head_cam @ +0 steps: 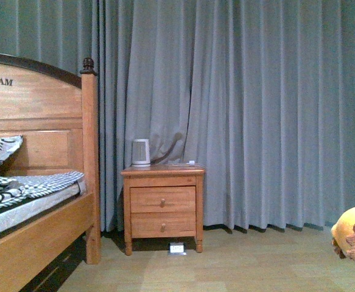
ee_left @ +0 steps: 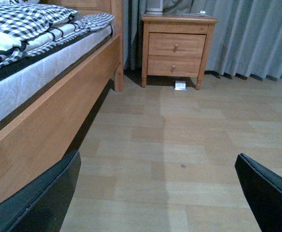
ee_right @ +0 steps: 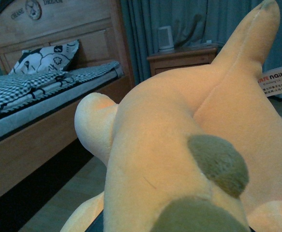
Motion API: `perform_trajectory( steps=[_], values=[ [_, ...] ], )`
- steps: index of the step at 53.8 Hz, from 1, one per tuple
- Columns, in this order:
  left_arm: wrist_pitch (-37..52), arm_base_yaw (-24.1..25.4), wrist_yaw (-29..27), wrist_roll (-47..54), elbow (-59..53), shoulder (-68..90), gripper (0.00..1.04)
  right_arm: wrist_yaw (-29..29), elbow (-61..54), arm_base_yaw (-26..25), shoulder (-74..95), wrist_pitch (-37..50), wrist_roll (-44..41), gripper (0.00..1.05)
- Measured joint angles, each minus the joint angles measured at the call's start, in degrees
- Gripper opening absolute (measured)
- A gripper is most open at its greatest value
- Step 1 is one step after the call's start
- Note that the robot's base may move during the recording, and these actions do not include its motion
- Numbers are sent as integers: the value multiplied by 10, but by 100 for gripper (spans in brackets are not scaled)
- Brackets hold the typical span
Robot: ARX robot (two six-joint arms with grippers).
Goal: Put away toys
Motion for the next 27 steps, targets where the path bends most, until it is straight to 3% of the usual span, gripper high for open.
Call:
perform_trajectory(
  steps=[27],
  values=[
    [0, 0, 0, 0, 0, 0, 99, 0, 0, 0, 0, 0, 0, 18]
  ],
)
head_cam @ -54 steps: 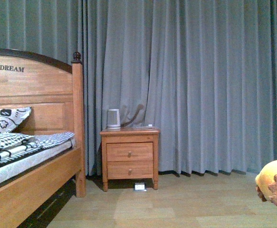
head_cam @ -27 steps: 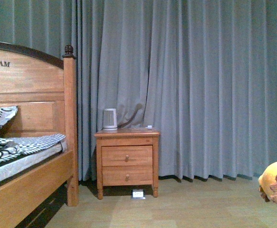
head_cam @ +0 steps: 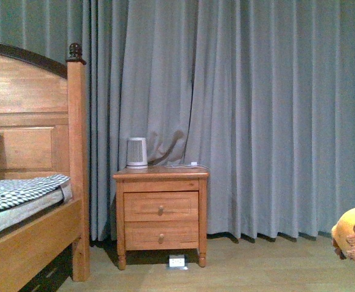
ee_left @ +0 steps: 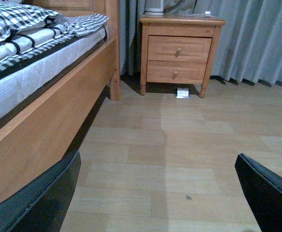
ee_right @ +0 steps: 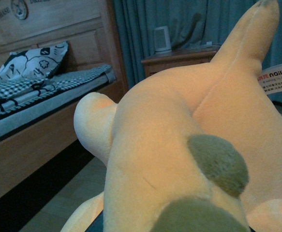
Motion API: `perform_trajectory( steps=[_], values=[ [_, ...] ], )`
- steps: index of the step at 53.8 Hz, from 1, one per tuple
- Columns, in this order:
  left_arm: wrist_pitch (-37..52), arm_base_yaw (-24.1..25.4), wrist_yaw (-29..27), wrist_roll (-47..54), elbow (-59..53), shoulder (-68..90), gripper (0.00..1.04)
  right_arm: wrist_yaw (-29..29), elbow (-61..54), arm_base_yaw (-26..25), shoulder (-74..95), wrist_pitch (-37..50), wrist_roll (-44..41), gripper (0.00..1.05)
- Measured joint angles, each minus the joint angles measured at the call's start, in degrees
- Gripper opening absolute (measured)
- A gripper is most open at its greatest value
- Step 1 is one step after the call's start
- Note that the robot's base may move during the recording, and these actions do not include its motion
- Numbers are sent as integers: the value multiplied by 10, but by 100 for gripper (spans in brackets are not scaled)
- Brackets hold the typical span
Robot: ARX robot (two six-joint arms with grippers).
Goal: Put away toys
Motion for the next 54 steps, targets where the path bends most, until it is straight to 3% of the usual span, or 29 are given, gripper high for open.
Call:
perform_trajectory(
  steps=[54],
  values=[
    [0, 0, 0, 0, 0, 0, 99, 0, 0, 0, 0, 0, 0, 18]
  ],
)
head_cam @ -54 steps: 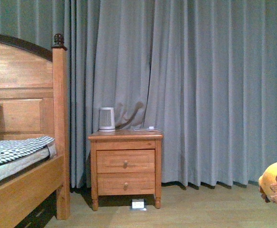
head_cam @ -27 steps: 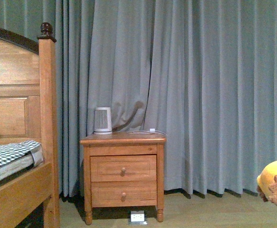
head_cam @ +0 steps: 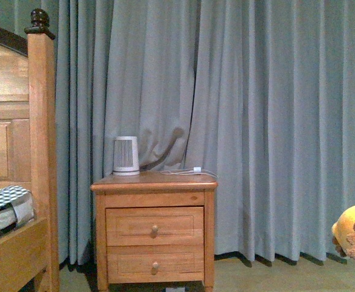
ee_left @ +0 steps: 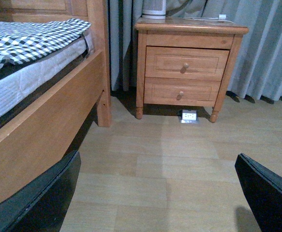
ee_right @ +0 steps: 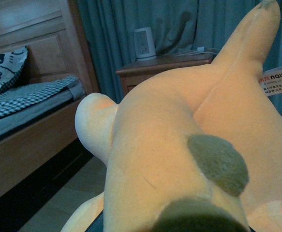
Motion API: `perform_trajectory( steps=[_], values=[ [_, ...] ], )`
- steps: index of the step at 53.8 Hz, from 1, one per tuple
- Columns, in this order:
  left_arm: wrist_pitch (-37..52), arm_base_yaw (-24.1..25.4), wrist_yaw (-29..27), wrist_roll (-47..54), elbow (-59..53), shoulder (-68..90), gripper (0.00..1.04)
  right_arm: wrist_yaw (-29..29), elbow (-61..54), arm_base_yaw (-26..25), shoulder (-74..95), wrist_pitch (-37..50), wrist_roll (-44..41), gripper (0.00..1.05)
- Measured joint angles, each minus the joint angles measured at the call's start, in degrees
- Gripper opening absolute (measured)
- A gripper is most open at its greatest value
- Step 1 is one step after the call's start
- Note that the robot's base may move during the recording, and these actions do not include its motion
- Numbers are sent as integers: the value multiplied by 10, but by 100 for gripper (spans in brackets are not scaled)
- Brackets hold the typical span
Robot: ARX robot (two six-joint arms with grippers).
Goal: Put away toys
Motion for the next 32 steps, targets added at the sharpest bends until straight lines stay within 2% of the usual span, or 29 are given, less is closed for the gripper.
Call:
perform_trajectory(
  steps=[32],
  values=[
    [0, 0, 0, 0, 0, 0, 99, 0, 0, 0, 0, 0, 0, 18]
  ],
)
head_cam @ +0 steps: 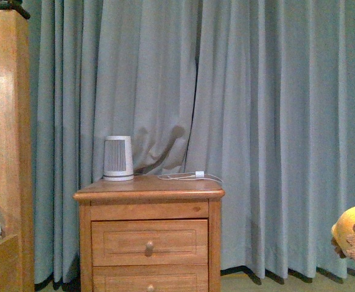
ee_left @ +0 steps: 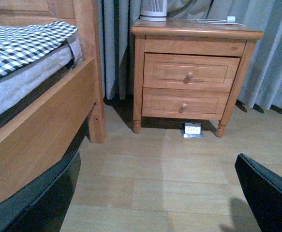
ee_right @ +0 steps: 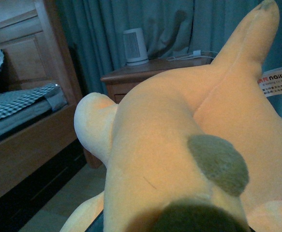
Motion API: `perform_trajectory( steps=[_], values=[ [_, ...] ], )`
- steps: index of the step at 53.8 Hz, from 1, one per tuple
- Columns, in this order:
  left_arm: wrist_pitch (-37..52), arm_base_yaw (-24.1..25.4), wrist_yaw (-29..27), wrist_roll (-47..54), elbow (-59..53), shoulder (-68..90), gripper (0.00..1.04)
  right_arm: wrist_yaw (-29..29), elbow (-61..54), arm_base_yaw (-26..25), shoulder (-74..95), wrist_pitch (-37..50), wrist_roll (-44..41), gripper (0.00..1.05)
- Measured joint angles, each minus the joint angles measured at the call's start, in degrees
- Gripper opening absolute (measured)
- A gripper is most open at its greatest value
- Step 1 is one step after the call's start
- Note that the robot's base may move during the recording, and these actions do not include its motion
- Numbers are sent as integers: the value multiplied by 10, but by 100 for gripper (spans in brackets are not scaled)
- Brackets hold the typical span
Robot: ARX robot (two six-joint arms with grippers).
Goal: Put away toys
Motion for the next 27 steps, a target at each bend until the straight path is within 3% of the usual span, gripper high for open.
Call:
perform_trajectory(
  steps=[27],
  values=[
    [0, 0, 0, 0, 0, 0, 99, -1, 0, 0, 0, 0, 0, 18]
  ],
)
